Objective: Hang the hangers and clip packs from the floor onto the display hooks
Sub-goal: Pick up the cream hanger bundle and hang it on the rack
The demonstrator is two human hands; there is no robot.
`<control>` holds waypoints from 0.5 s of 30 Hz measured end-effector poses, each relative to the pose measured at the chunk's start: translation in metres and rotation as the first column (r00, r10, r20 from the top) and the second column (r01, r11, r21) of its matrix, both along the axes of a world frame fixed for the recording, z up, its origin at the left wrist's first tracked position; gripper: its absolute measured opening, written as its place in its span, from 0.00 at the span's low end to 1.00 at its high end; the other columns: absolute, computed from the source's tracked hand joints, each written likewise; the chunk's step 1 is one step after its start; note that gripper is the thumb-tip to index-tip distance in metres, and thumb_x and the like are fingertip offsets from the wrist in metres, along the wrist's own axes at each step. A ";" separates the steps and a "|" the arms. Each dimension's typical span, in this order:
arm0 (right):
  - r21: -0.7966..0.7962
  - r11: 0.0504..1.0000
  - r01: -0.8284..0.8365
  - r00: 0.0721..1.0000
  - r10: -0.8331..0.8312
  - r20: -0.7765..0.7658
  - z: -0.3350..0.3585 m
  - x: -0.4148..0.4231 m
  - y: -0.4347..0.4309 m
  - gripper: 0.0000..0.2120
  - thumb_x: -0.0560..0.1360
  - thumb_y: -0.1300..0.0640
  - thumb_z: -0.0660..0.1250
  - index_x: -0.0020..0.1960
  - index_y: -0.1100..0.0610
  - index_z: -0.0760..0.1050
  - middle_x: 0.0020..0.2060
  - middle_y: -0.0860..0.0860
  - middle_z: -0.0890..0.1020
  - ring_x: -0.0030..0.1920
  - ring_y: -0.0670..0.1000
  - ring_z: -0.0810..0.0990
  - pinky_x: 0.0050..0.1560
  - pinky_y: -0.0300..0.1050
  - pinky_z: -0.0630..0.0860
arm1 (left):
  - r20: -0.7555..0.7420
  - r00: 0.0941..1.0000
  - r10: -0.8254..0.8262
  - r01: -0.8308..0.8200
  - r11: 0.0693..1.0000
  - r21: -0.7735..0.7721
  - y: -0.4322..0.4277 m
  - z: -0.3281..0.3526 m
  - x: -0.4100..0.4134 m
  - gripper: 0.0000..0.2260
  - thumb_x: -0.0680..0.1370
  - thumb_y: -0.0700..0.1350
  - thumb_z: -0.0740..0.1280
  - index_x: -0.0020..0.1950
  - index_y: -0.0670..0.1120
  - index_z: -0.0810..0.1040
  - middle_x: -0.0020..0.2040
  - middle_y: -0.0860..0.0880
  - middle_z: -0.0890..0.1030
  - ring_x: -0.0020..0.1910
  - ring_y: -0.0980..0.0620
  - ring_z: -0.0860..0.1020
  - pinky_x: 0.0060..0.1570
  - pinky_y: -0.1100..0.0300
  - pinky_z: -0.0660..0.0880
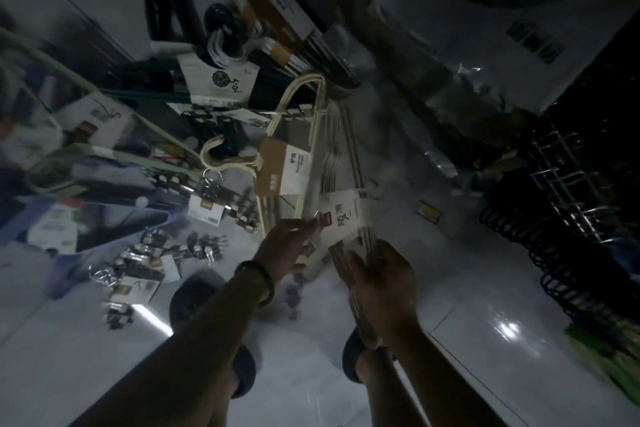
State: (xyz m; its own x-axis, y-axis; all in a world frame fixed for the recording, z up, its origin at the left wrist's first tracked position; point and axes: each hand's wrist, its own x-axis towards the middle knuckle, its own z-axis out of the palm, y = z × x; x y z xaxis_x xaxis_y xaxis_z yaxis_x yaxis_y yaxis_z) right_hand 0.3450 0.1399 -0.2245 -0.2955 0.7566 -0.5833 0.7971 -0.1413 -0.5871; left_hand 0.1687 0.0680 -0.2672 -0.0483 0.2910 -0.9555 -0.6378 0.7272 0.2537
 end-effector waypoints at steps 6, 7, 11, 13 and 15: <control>-0.046 0.990 0.135 0.987 -0.138 -0.083 0.012 0.018 -0.032 0.03 0.82 0.49 0.68 0.53 0.47 0.80 0.46 0.44 0.86 0.48 0.46 0.86 0.45 0.55 0.86 | -0.220 0.973 0.069 -0.050 0.995 0.090 -0.015 0.004 0.033 0.07 0.83 0.49 0.70 0.60 0.52 0.78 0.56 0.49 0.81 0.60 0.47 0.81 0.53 0.55 0.84; -0.030 0.989 0.144 0.985 -0.146 -0.093 0.014 0.021 -0.030 0.03 0.82 0.50 0.68 0.53 0.47 0.80 0.45 0.45 0.86 0.46 0.47 0.86 0.43 0.53 0.86 | -0.346 0.937 -0.043 0.071 0.995 0.070 -0.021 0.000 0.039 0.12 0.83 0.48 0.70 0.65 0.54 0.75 0.64 0.48 0.78 0.65 0.46 0.78 0.55 0.57 0.83; -0.110 0.975 0.195 0.971 -0.207 -0.116 0.023 0.024 -0.017 0.07 0.82 0.56 0.68 0.58 0.57 0.81 0.46 0.52 0.86 0.45 0.55 0.86 0.37 0.37 0.82 | -0.524 0.631 -0.573 0.513 0.814 -0.273 -0.043 -0.022 0.048 0.38 0.79 0.54 0.72 0.83 0.57 0.56 0.81 0.47 0.55 0.79 0.39 0.58 0.74 0.41 0.68; -0.156 0.965 0.210 0.966 -0.229 -0.120 0.026 0.025 -0.011 0.10 0.82 0.55 0.68 0.61 0.57 0.80 0.51 0.56 0.87 0.49 0.59 0.87 0.40 0.40 0.83 | -0.422 0.752 -0.505 0.423 0.862 -0.279 -0.042 -0.024 0.046 0.43 0.77 0.57 0.73 0.85 0.57 0.52 0.82 0.45 0.52 0.79 0.36 0.56 0.75 0.40 0.66; -0.196 0.956 0.216 0.954 -0.250 -0.167 0.030 0.026 -0.005 0.10 0.82 0.54 0.68 0.62 0.53 0.80 0.51 0.56 0.87 0.48 0.58 0.87 0.40 0.46 0.84 | -0.457 0.733 -0.504 0.425 0.864 -0.272 -0.037 -0.030 0.045 0.46 0.75 0.61 0.75 0.85 0.56 0.50 0.83 0.46 0.50 0.80 0.36 0.54 0.75 0.39 0.65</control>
State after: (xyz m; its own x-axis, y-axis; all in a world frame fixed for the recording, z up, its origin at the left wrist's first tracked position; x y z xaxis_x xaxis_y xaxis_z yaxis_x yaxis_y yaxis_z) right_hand 0.3710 0.1354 -0.1944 -0.2398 0.7093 -0.6628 0.6072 -0.4232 -0.6725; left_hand 0.2134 0.0312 -0.2976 -0.4198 0.2711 -0.8662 -0.0233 0.9508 0.3089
